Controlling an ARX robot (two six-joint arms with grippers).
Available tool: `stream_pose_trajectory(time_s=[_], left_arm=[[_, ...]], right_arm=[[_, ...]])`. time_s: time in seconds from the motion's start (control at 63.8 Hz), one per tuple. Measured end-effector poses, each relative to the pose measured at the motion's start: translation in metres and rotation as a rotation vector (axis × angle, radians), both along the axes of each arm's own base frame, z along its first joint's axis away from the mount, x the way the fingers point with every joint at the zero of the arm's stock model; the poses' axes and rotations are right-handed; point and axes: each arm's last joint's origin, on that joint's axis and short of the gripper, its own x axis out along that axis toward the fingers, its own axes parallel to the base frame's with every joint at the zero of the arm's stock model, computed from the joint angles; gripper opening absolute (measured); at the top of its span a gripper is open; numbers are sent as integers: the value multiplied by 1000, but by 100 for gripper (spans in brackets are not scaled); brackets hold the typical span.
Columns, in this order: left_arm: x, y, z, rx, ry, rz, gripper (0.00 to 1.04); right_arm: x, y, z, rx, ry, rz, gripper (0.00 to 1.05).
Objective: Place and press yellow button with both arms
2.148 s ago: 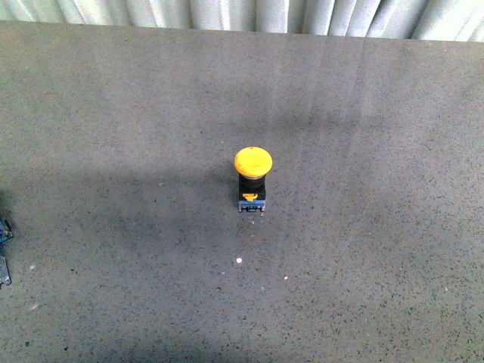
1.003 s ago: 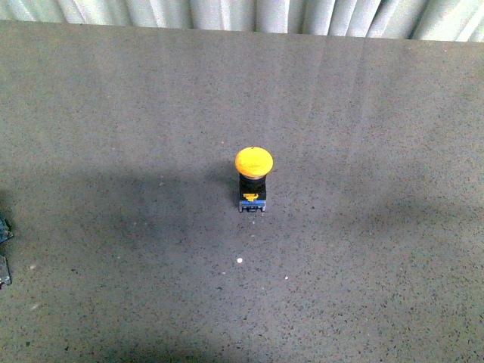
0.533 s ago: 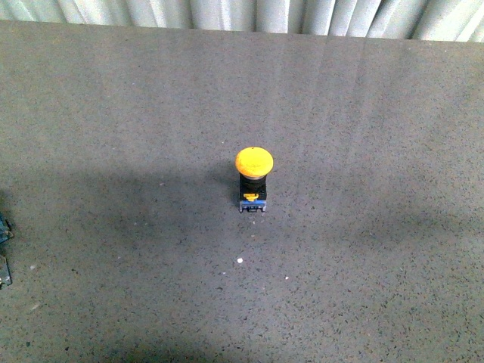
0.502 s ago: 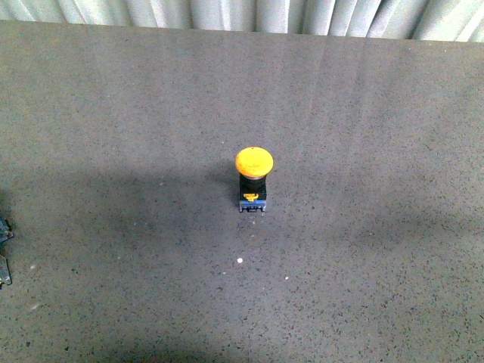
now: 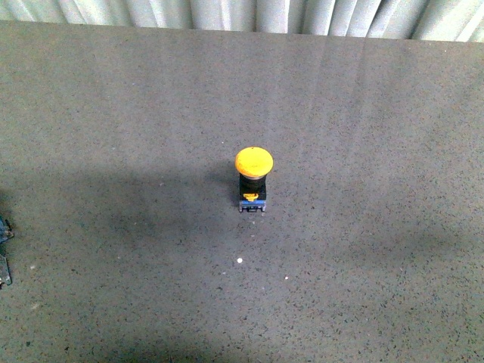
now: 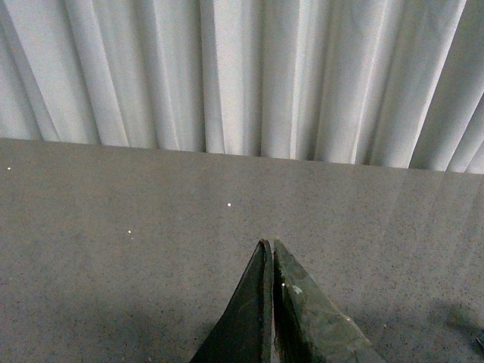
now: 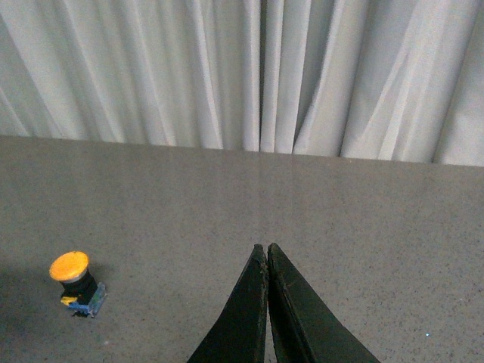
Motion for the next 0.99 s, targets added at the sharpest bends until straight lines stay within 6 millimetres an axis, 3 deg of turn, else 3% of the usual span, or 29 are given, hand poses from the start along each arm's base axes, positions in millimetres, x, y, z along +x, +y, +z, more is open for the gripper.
stream_pose_trajectory(time_s=[0.188,0.439,0.643,0.988], left_arm=[[0,0,0,0,0,0,4],[0,0,0,0,0,0,50],[0,0,0,0,0,0,96],[0,0,0,2,0,0,96]], right_arm=[[0,0,0,-2,-3,0,3],[0,0,0,-2,-3,0,49],[0,0,0,-2,-3,0,94],[0,0,0,-2,-3,0,96]])
